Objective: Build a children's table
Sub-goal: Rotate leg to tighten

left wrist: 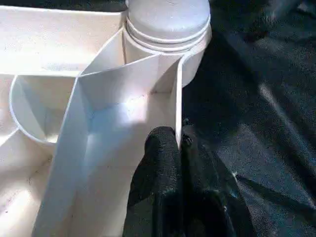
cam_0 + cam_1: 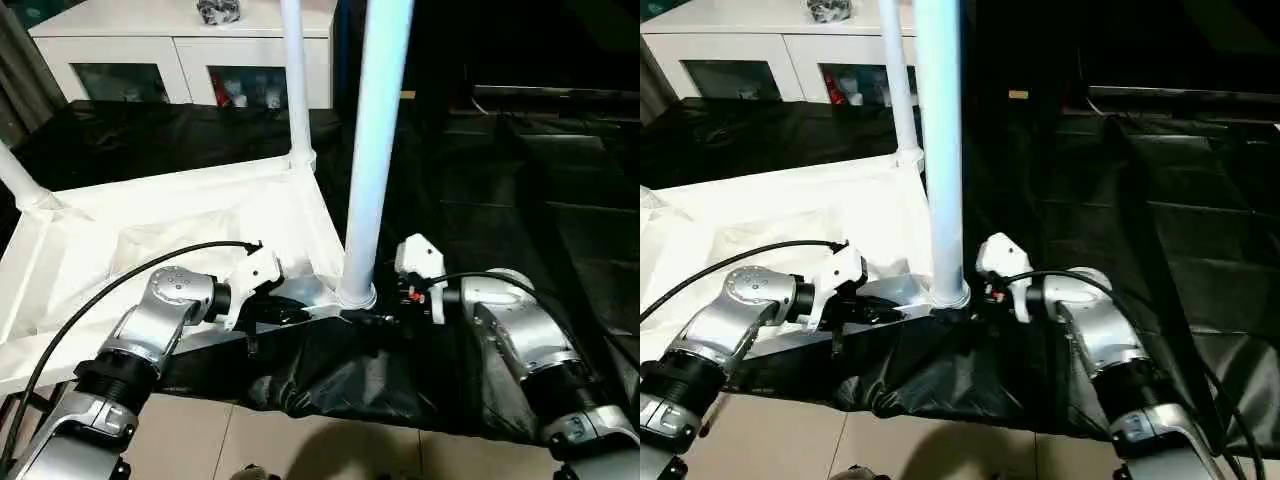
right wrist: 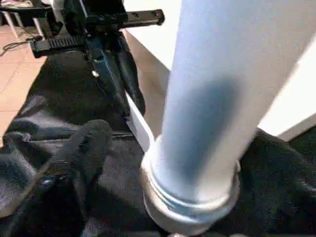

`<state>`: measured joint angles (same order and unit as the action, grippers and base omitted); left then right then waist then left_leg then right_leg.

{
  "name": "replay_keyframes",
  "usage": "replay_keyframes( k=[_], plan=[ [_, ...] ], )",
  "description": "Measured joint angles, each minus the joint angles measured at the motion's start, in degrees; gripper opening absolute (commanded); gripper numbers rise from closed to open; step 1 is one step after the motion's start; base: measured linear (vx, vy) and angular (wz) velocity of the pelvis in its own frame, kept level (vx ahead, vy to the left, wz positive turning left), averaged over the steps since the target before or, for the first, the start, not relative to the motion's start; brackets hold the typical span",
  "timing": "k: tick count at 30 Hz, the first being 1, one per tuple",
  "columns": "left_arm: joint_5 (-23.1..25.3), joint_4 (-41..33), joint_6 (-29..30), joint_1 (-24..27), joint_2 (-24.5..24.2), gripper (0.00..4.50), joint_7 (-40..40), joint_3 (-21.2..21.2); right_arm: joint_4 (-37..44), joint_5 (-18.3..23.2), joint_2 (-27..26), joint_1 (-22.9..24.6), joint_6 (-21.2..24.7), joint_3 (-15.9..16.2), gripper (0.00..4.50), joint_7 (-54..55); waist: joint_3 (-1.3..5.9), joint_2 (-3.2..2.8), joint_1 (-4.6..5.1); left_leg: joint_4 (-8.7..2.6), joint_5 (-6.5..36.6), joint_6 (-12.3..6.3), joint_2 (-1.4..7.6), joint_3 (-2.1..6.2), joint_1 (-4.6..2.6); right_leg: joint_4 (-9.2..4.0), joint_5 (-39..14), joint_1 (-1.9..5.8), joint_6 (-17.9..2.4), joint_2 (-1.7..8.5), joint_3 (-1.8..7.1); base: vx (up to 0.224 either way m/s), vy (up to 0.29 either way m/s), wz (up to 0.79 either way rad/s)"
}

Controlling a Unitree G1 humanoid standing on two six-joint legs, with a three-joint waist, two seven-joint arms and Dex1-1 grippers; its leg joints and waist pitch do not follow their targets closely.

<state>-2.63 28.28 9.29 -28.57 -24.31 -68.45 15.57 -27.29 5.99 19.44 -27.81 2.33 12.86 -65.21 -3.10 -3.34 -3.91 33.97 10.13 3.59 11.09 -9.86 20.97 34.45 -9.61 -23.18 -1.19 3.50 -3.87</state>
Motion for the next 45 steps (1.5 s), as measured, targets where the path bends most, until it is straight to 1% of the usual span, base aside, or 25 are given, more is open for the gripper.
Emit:
replay_keyframes(
  k=[3,6,7,10,12,15,17,20,21,26,27,30,31,32,35,38,39,42,45],
  plan=[
    [-0.16,-0.58,0.16,0.3,-0.13,0.0,0.0,-0.06,-1.78,-1.61,-0.64,-1.51,-0.68,1.11,4.46,0.91,-0.01,0.04,0.1,0.0,0.01,0.01,0.0,0.0,0.02,-0.01,0.1,-0.02,-0.16,0.0,-0.01,0.0,0.0,0.0],
    [-0.41,-0.95,0.53,0.38,-0.13,0.0,0.0,-0.07,-3.43,-1.88,-1.34,-2.05,-0.73,1.12,4.46,1.37,-0.04,0.1,0.03,-0.01,0.01,0.0,0.0,0.0,0.07,-0.02,0.09,-0.03,-0.16,0.0,-0.01,0.0,0.0,0.0],
    [-0.54,-1.02,0.69,0.41,-0.14,0.0,0.0,-0.12,-4.09,-1.9,-1.49,-2.37,-0.73,1.12,4.12,1.44,-0.04,0.1,0.02,-0.01,0.02,0.0,0.0,0.0,0.09,-0.03,0.09,-0.04,-0.17,0.01,-0.01,0.0,0.0,0.0],
    [-0.91,-1.24,1.07,0.55,-0.23,0.0,-0.02,-0.15,-4.58,-1.9,-1.54,-2.79,-0.82,1.11,4.07,1.55,-0.05,0.12,0.06,-0.01,0.02,0.0,-0.01,0.0,0.08,-0.03,0.09,-0.04,-0.17,0.01,-0.01,0.0,0.0,0.0],
    [-0.96,-1.99,1.46,1.03,-0.34,0.0,-0.03,-0.32,-4.93,-1.85,-1.65,-3.21,-1.12,1.11,3.77,1.37,-0.05,0.12,0.18,-0.02,0.02,0.0,0.0,0.0,0.08,-0.02,0.09,-0.05,-0.16,0.01,-0.01,0.0,0.0,0.0],
    [-0.99,-2.31,1.42,1.4,-0.34,0.0,-0.1,-0.62,-5.29,-1.83,-2.02,-3.58,-1.43,1.1,3.61,1.16,-0.05,0.14,0.27,-0.02,0.01,0.0,-0.01,-0.01,0.08,-0.02,0.09,-0.05,-0.15,0.01,0.0,0.0,0.0,0.0],
    [-1.0,-2.47,1.39,1.58,-0.35,0.0,-0.13,-0.72,-5.6,-1.82,-2.05,-3.64,-1.67,1.1,3.34,1.07,-0.05,0.14,0.31,-0.02,0.02,0.0,-0.01,-0.01,0.08,-0.02,0.09,-0.05,-0.15,0.01,0.01,0.0,0.0,0.0],
    [-1.02,-3.05,1.45,2.07,-0.43,0.0,-0.27,-0.81,-5.89,-1.7,-2.04,-3.69,-1.83,0.96,3.22,1.02,-0.05,0.13,0.36,-0.03,0.01,0.0,-0.01,-0.01,0.07,-0.02,0.08,-0.05,-0.15,0.01,0.01,0.0,0.0,0.0],
    [-1.03,-3.38,1.48,2.3,-0.47,0.0,-0.27,-0.87,-5.93,-1.59,-2.01,-3.69,-1.83,0.96,2.9,0.91,-0.05,0.13,0.37,-0.04,0.01,0.0,-0.01,-0.01,0.07,-0.02,0.08,-0.05,-0.14,0.01,0.01,0.0,0.0,0.0],
    [-1.05,-4.16,1.58,3.05,-0.5,0.0,-0.37,-1.17,-6.05,-1.11,-1.99,-3.71,-2.41,0.94,2.71,0.32,-0.03,0.09,0.45,-0.05,0.01,0.0,-0.01,-0.03,0.05,-0.02,0.08,-0.05,-0.13,0.01,0.02,0.0,0.0,0.0],
    [-1.06,-4.26,1.63,3.14,-0.48,0.0,-0.41,-1.21,-6.05,-1.1,-1.99,-3.71,-2.48,0.95,2.47,0.24,-0.03,0.09,0.49,-0.05,0.01,0.0,-0.01,-0.03,0.05,-0.01,0.07,-0.05,-0.13,0.01,0.02,0.0,0.0,0.0],
    [-1.06,-4.32,1.79,3.22,-0.42,0.0,-0.42,-1.27,-5.94,-0.67,-2.06,-3.71,-2.66,0.63,2.41,0.07,-0.02,0.09,0.54,-0.05,0.01,0.0,-0.01,-0.03,0.04,-0.02,0.07,-0.05,-0.13,0.01,0.03,0.0,0.0,0.0],
    [-1.06,-4.32,1.8,3.25,-0.12,0.0,-0.16,-1.32,-5.9,-0.64,-2.18,-3.7,-2.65,0.56,2.21,0.25,-0.02,0.09,0.58,-0.05,0.01,0.0,-0.01,-0.03,0.04,-0.02,0.07,-0.05,-0.12,0.01,0.03,0.0,0.0,0.0],
    [-1.05,-4.28,1.76,3.25,0.0,0.0,0.39,-1.35,-5.98,-0.71,-2.38,-3.7,-2.57,0.48,2.14,0.76,-0.03,0.09,0.62,-0.05,0.01,0.0,-0.01,-0.03,0.04,-0.01,0.07,-0.05,-0.12,0.01,0.03,0.0,0.0,0.0],
    [-0.01,-2.97,1.58,2.55,1.59,0.0,3.96,-1.69,-6.83,-1.47,-4.31,-3.7,-1.77,-0.36,2.05,6.0,0.02,0.03,0.67,-0.04,0.0,0.0,-0.04,-0.04,0.0,0.0,-0.08,0.04,0.12,0.02,0.07,0.0,0.0,0.0],
    [1.7,-1.07,2.2,0.97,4.56,0.0,8.97,-1.85,-7.52,-2.36,-6.41,-3.54,-0.68,-1.84,2.01,14.01,0.08,0.02,0.59,-0.05,0.0,-0.01,-0.12,-0.05,-0.18,-0.03,-0.11,0.13,0.17,0.06,0.13,0.0,0.0,0.0],
    [2.53,0.53,2.86,0.06,6.75,0.0,12.28,-2.44,-8.24,-3.19,-8.22,-3.35,-0.2,-3.33,2.0,19.1,0.17,-0.01,0.61,-0.04,0.0,-0.01,-0.15,-0.06,-0.34,-0.04,-0.12,0.28,0.2,0.08,0.15,0.0,0.0,0.0],
    [4.24,3.92,3.83,-2.15,10.93,0.0,18.27,-2.61,-9.91,-4.72,-11.85,-3.57,0.84,-5.72,1.98,30.39,0.26,-0.09,0.6,-0.05,0.0,-0.02,-0.35,-0.08,-0.78,-0.1,-0.17,0.62,0.28,0.28,0.15,0.0,0.0,0.0],
    [4.73,7.86,4.67,-4.07,14.89,0.0,24.22,-2.94,-12.64,-6.22,-14.97,-4.97,2.19,-7.37,1.98,41.17,0.47,-0.41,0.95,-0.2,0.08,-0.14,-0.84,-0.07,-1.05,-0.52,-0.19,0.94,0.31,0.89,-0.07,0.0,0.0,0.0]
  ],
)
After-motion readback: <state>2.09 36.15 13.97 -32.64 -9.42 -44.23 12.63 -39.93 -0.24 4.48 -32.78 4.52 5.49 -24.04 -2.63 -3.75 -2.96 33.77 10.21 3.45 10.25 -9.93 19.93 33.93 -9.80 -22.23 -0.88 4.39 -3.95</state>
